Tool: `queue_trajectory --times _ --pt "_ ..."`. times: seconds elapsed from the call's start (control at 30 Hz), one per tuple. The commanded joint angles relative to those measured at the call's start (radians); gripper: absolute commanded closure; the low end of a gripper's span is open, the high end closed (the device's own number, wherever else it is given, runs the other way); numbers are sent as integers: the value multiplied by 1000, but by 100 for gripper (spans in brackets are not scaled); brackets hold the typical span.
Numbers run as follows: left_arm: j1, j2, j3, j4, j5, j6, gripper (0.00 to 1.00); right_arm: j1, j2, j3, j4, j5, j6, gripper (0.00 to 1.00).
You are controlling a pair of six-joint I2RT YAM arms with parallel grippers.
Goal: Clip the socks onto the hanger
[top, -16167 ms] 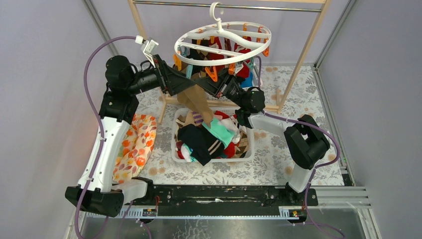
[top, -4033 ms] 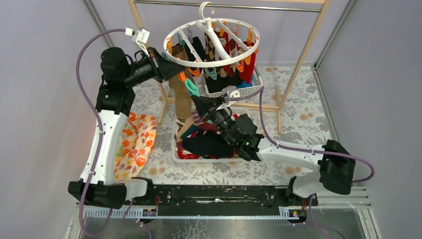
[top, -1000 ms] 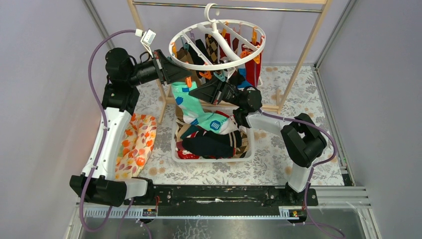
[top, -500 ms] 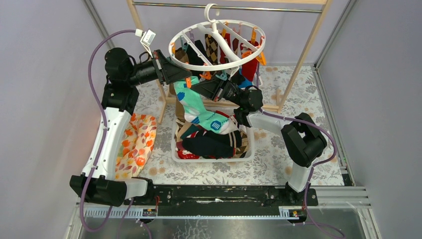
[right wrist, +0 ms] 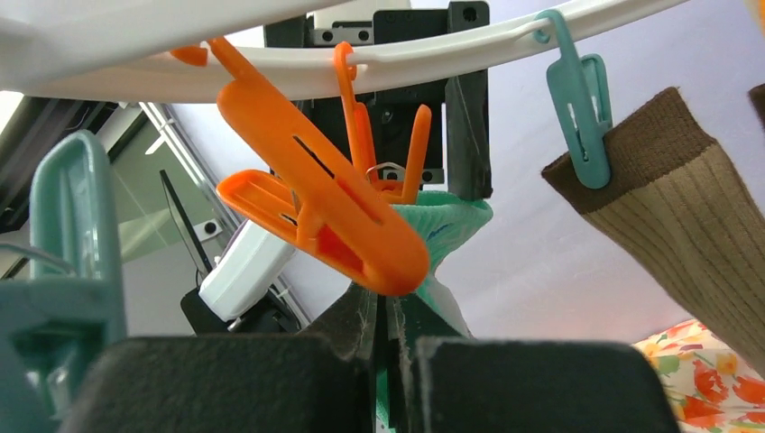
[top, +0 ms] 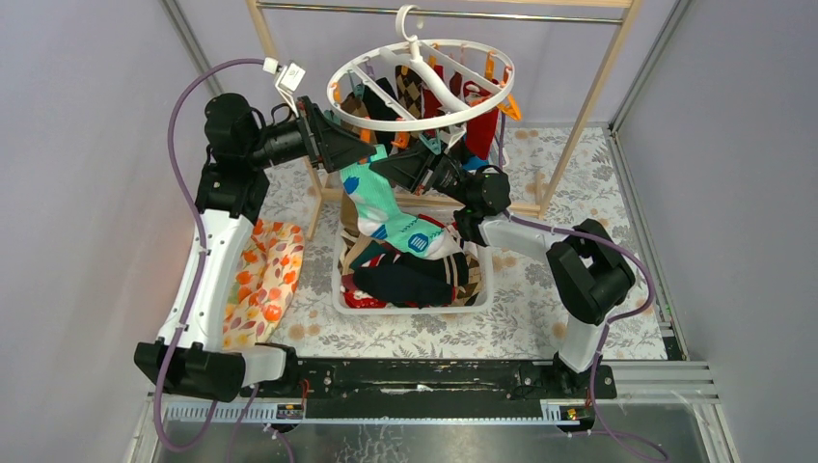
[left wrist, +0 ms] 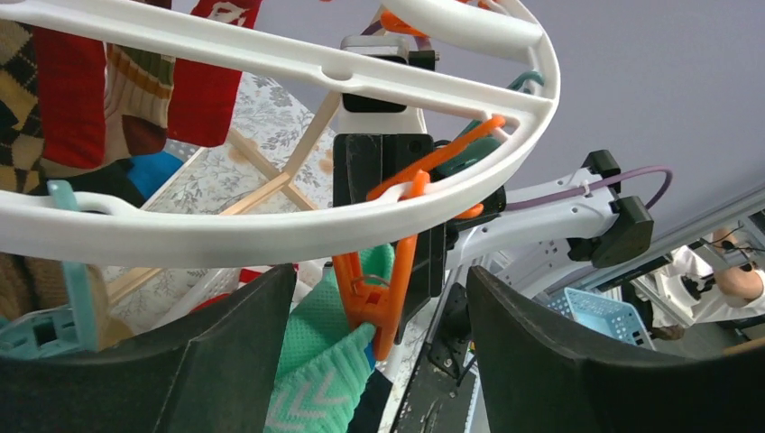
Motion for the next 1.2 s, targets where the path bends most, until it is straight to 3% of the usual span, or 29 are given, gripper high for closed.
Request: queue_trajectory --times 0.0,0.03,0.1,0.23,0.33,0.43,0.47,0.6,0.73,0.93,1.17 --pt "2 -36 29 -47 -16 67 21 -9 -75 25 31 41 -41 100" --pt "2 -44 27 -58 -22 79 19 -8 -80 22 26 47 -47 100" --pt "3 -62 19 -89 -40 114 16 -8 -86 13 14 55 -56 87" --pt "10 -111 -19 -155 -76 193 14 -8 -97 -1 -5 68 -68 73" --pt "12 -149 -55 -220 -123 252 9 -7 -127 -36 -73 97 -108 48" --pt "14 -170 -91 -276 -155 300 9 -9 -170 -90 -158 128 -168 4" --pt "15 -173 -104 -293 -165 314 8 -8 -188 -111 -191 136 -189 1" --pt "28 -183 -121 -358 -215 380 2 -11 -289 -220 -365 181 -295 0" --pt "72 -169 -79 -453 -246 463 2 -17 -393 -366 -574 252 -369 0" --pt "171 -142 -32 -613 -180 632 1 -33 -517 -540 -813 365 -393 0" --pt "288 -103 -5 -723 -294 738 2 -53 -777 -630 -1141 553 -553 0"
